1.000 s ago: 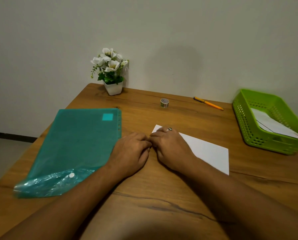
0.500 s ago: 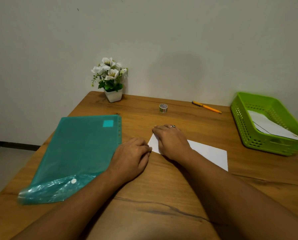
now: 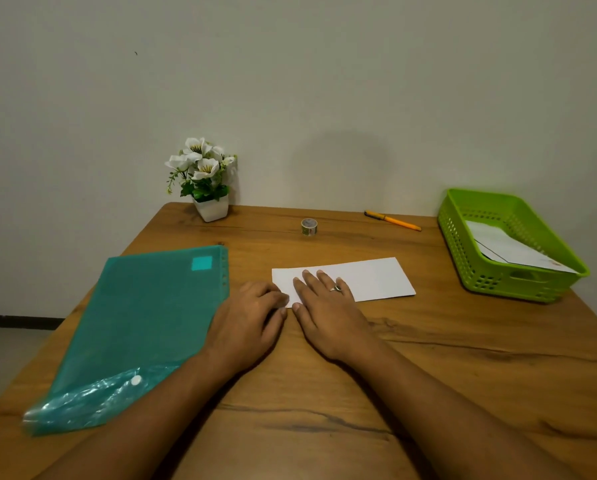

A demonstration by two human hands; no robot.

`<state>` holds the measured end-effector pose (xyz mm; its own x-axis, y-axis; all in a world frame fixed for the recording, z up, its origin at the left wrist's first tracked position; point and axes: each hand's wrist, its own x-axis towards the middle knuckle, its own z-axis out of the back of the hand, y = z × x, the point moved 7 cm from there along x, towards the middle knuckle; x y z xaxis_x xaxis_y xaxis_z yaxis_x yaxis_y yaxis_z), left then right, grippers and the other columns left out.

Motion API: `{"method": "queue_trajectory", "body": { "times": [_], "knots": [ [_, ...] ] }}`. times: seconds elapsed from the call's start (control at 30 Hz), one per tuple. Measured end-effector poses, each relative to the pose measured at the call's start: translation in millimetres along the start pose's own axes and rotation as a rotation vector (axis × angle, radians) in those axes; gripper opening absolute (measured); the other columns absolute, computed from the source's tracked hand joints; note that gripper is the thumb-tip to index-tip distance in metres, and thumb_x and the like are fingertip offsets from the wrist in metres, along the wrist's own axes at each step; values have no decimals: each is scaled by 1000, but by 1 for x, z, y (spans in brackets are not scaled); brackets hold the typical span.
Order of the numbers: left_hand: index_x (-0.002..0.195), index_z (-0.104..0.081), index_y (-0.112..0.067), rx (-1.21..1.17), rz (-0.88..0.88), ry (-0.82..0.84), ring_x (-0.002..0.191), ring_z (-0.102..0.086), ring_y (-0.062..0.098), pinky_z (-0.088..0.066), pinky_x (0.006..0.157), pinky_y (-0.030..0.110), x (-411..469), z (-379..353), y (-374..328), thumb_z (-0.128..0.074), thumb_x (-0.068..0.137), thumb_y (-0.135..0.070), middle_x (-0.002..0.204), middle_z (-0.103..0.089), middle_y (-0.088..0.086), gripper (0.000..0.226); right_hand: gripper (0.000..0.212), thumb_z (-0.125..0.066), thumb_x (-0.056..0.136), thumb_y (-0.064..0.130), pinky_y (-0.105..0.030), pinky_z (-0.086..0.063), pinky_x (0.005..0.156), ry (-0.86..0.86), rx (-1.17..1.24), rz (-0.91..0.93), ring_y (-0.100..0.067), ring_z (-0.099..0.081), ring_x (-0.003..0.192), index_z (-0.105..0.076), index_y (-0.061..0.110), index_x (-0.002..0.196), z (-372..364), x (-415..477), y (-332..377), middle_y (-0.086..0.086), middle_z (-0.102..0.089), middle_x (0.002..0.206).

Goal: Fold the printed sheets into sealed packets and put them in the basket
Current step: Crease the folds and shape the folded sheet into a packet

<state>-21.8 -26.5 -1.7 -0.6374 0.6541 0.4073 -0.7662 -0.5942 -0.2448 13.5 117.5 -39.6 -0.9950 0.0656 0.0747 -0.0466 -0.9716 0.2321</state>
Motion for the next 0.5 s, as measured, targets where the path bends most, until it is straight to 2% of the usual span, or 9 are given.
{"method": "queue_trajectory", "body": {
  "times": [0.1, 0.2, 0.33, 0.5],
  "knots": [
    [135, -64, -22, -20, 68, 16, 127, -50, 12, -45, 100, 31, 23, -1, -4, -49, 105, -34, 137, -61, -3, 36, 58, -22, 111, 47, -47, -7, 128, -25, 12, 1, -21, -13, 159, -23, 26, 164, 1, 0, 1, 1, -20, 172],
    [156, -40, -21, 19, 190, 178, 149, -31, 16, -26, 121, 38, 50, -23, -7, -35, 110, -36, 162, -39, 0, 48, 57, -26, 111, 42, -43, -9, 128, -56, 32, -15, -20, -17, 158, -24, 21, 164, 4, -1, 1, -1, -24, 171],
    [162, -23, -21, 106, 252, 297, 157, -13, 20, -8, 127, 44, 56, -49, 3, -28, 111, -31, 170, -21, -1, 53, 58, -27, 111, 36, -41, -10, 130, -60, 53, -69, -23, -16, 158, -20, 13, 164, 9, -3, 1, -8, -21, 171],
    [164, -15, -22, 141, 241, 331, 158, -7, 18, -4, 127, 44, 56, -59, 6, -22, 111, -39, 172, -13, -2, 56, 58, -25, 111, 36, -42, -8, 130, -40, 24, -78, -24, -12, 159, -20, 12, 164, 8, 7, -8, -8, -19, 172]
  ]
}}
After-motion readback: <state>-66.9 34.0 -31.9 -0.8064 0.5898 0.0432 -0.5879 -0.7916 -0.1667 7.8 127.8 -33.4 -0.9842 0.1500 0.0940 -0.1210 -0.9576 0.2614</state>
